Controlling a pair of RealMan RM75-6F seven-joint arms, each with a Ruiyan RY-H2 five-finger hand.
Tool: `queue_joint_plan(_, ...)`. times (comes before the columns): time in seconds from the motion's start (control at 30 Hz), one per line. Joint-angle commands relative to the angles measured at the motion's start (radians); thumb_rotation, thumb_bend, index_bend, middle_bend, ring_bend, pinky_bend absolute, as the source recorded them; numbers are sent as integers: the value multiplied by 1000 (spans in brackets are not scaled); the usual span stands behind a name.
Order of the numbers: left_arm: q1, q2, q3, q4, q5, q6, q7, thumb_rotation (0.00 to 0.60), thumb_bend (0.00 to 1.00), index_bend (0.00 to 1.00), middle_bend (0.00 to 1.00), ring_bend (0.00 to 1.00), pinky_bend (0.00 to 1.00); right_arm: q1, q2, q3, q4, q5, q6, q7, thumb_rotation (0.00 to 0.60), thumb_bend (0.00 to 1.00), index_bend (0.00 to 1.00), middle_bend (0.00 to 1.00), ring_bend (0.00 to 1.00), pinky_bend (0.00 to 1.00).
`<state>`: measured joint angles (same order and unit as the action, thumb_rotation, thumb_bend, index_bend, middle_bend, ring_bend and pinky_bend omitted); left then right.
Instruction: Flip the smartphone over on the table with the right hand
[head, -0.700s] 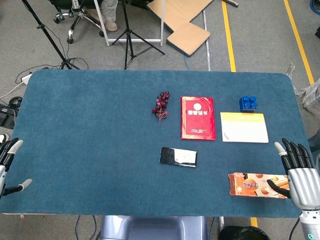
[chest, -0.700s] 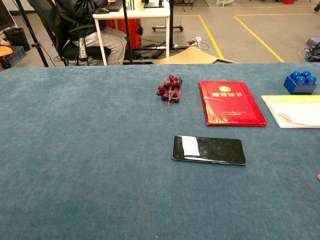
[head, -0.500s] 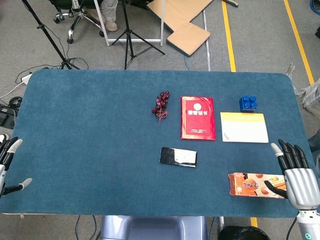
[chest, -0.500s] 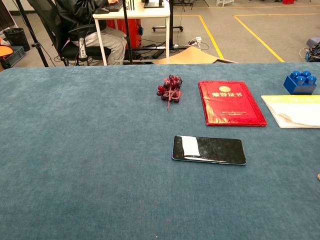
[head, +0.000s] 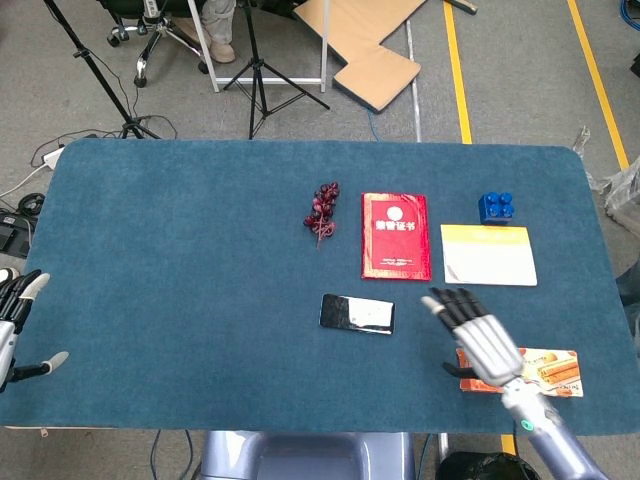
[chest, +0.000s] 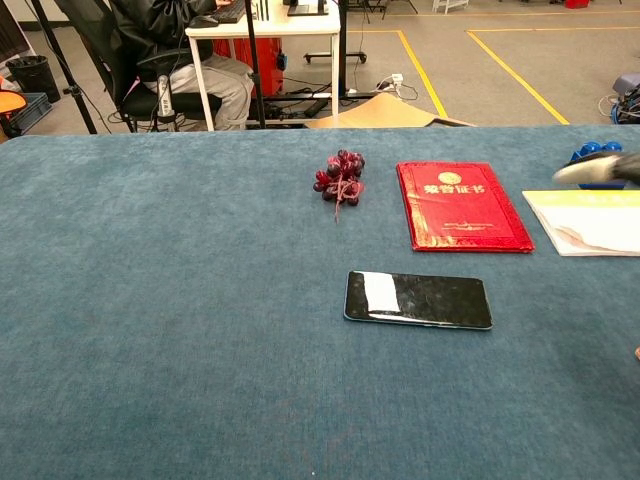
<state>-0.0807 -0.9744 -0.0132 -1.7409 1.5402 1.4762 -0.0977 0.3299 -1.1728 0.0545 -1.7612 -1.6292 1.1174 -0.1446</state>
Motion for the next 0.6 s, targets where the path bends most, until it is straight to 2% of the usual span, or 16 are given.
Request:
queue_joint_plan(0.03, -6, -4, -3, -1, -9, -11, 10, 600, 0, 0, 0, 0, 0, 141, -108, 38, 20, 56, -175, -60, 600, 102, 48, 17, 0, 0)
queue_joint_plan(0.27, -24, -20, -8, 17, -49, -59, 34, 600, 0, 0, 0, 0, 0, 251, -253, 87, 93, 202, -305, -191, 600, 130, 69, 48, 0, 0)
queue_joint_plan(0.43, -35, -30, -14, 26, -79, -87, 44, 600, 0, 0, 0, 0, 0, 306, -340, 119, 163, 314, -345, -255, 600, 183, 80, 67, 0, 0)
queue_joint_plan(0.6, -41, -35, -18, 29, -95, -100, 53, 600, 0, 0, 0, 0, 0, 337, -396, 121, 218, 391, -350, -290, 600, 191, 81, 69, 0, 0)
